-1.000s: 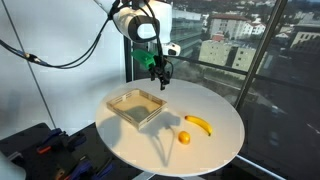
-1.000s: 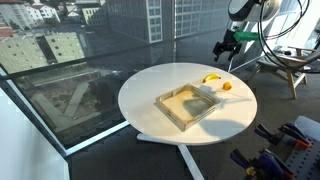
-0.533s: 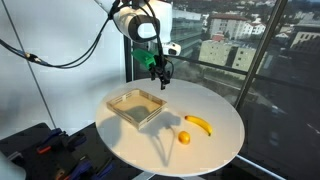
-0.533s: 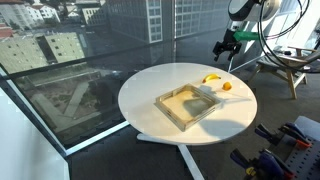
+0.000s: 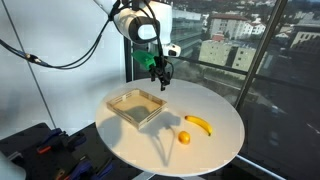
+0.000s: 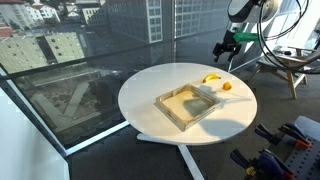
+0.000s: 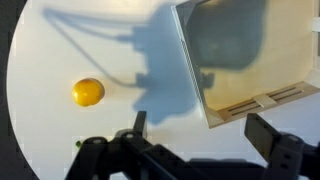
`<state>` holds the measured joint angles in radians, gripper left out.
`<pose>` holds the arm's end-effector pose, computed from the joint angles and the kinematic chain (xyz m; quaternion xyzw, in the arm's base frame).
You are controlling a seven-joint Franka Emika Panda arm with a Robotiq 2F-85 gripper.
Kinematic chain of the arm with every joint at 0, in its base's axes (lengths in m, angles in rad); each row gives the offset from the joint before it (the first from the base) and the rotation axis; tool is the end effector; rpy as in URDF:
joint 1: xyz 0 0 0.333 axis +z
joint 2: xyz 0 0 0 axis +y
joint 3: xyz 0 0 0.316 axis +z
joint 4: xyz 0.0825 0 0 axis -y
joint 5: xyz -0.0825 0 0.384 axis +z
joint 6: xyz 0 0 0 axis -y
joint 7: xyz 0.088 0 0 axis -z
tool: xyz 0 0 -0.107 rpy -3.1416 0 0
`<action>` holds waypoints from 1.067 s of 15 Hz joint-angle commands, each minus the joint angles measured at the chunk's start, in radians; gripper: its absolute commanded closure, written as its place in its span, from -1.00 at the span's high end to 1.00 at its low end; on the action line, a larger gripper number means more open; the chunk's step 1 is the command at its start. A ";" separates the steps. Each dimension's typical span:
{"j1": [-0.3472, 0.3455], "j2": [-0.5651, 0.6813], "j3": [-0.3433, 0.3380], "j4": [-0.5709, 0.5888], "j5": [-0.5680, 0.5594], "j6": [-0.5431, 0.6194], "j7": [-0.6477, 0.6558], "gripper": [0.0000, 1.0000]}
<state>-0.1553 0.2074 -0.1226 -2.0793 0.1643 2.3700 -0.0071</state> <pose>0.5648 -0.1575 0.3371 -0.9800 0.1885 -0.0492 0.0406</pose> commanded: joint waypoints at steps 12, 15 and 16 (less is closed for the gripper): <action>-0.007 0.147 -0.033 0.185 -0.071 -0.010 0.078 1.00; -0.011 0.190 -0.041 0.225 -0.071 -0.009 0.082 1.00; -0.013 0.201 -0.043 0.237 -0.069 -0.011 0.082 1.00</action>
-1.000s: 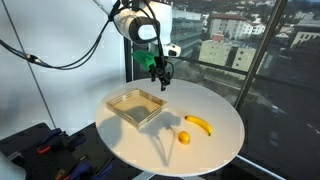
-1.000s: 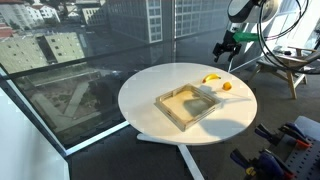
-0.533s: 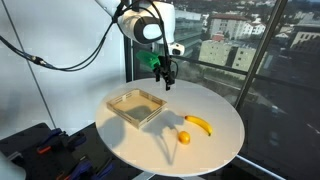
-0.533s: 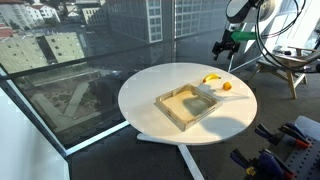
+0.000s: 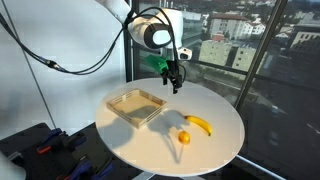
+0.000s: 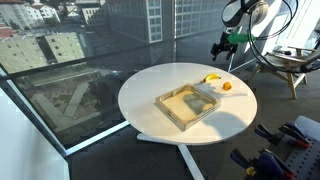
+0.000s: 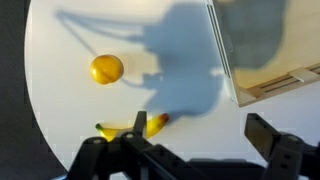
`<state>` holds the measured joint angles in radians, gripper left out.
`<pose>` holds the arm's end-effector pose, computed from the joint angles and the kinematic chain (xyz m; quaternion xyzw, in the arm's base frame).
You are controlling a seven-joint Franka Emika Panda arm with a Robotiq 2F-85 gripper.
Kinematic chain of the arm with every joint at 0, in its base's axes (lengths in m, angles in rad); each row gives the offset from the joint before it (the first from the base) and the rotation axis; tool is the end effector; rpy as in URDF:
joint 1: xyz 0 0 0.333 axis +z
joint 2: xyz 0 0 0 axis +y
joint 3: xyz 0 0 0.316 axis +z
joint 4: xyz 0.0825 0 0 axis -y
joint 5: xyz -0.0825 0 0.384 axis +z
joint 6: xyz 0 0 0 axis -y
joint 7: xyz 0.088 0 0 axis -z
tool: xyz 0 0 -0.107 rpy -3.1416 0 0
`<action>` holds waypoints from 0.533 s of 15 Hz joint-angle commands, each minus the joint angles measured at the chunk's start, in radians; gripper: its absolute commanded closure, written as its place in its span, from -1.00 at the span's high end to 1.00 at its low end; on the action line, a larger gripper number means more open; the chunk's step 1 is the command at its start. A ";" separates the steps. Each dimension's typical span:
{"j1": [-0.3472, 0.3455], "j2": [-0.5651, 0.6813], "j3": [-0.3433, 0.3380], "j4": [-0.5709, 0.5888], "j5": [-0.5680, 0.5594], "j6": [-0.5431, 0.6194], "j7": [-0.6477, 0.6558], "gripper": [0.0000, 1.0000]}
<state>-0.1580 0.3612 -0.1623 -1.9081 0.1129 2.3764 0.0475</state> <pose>0.6049 -0.1932 0.3215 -0.9752 0.2136 -0.0579 0.0053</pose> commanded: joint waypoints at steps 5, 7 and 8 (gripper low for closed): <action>-0.029 0.103 -0.005 0.118 -0.007 -0.024 0.017 1.00; -0.039 0.120 -0.003 0.135 -0.003 -0.025 0.012 1.00; -0.044 0.127 -0.002 0.141 0.000 -0.027 0.009 1.00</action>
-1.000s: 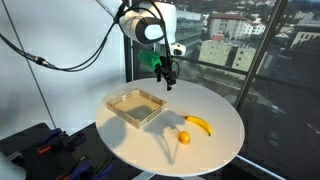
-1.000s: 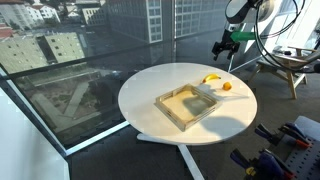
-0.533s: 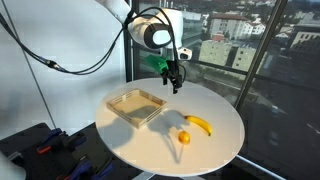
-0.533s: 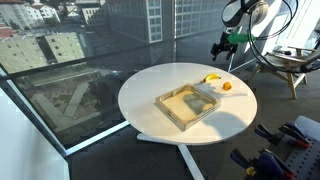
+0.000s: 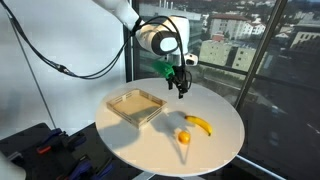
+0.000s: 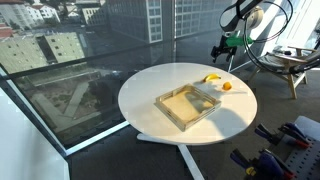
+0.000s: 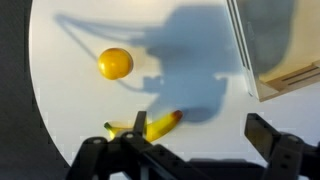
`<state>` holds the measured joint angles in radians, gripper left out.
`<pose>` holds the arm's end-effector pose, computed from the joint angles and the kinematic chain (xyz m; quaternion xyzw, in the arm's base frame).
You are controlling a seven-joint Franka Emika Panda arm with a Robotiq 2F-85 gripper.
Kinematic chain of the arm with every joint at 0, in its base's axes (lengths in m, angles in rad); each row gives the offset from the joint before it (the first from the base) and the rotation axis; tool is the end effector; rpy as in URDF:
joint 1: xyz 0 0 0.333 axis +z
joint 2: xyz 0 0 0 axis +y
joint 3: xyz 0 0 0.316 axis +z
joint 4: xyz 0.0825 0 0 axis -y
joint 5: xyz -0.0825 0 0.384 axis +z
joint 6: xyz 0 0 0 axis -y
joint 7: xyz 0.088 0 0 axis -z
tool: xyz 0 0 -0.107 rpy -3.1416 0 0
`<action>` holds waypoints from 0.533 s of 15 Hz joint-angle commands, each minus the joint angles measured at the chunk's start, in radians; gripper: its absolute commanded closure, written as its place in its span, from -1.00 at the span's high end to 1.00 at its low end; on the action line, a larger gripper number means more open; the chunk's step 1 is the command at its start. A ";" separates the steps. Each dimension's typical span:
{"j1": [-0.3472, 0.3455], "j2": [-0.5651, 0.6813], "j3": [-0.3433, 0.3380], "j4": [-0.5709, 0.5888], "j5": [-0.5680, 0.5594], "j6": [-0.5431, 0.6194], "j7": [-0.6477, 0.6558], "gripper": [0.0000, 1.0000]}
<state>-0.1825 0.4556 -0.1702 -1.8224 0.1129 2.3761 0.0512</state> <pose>0.6199 -0.2176 0.2996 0.9723 -0.2278 0.0532 0.0036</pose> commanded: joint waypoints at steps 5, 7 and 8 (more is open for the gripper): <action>-0.038 0.058 0.008 0.077 0.004 -0.032 -0.003 1.00; -0.042 0.066 0.004 0.079 -0.001 -0.032 0.002 1.00; -0.045 0.068 0.002 0.078 -0.002 -0.030 0.003 1.00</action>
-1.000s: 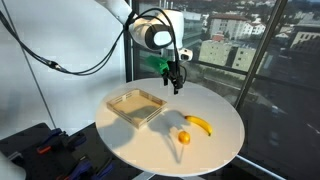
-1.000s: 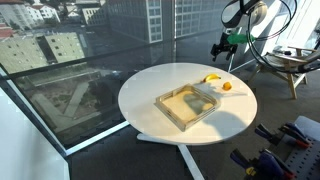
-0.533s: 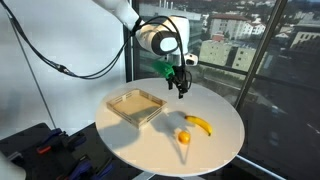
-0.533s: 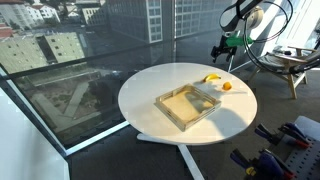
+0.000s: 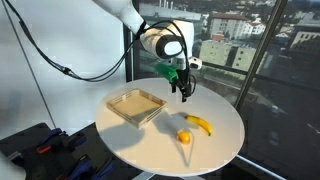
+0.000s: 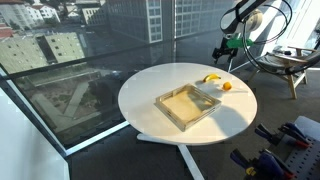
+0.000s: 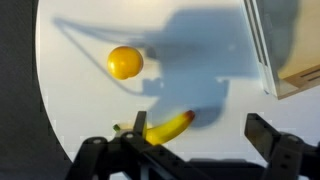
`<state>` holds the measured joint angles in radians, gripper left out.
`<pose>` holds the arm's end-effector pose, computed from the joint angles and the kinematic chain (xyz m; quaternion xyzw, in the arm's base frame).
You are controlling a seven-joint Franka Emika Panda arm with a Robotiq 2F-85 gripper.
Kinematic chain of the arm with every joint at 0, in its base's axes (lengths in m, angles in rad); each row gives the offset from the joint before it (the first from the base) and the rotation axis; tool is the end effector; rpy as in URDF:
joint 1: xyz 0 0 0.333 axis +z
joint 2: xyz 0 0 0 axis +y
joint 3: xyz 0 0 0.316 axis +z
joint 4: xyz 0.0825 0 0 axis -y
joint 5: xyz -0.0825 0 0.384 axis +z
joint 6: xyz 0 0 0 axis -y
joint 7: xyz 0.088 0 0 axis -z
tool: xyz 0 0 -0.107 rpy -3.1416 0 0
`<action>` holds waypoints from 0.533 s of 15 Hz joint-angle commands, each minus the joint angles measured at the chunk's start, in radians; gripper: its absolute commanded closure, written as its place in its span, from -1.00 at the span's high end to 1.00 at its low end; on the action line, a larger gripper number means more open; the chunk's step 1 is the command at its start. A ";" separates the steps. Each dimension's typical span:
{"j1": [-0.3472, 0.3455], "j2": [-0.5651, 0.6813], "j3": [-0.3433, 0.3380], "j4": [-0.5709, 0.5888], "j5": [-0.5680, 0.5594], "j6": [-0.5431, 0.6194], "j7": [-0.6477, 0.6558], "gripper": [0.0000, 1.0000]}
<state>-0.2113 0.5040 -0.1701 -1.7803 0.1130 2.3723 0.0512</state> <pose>0.6228 -0.2376 0.2863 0.9696 -0.2400 0.0480 0.0072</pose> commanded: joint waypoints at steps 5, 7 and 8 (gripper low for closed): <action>-0.033 0.020 0.001 0.027 0.003 -0.037 0.003 1.00; -0.040 0.023 -0.001 0.027 0.004 -0.042 0.004 1.00; -0.043 0.025 -0.002 0.029 0.004 -0.044 0.005 1.00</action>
<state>-0.2402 0.5191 -0.1713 -1.7795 0.1130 2.3621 0.0512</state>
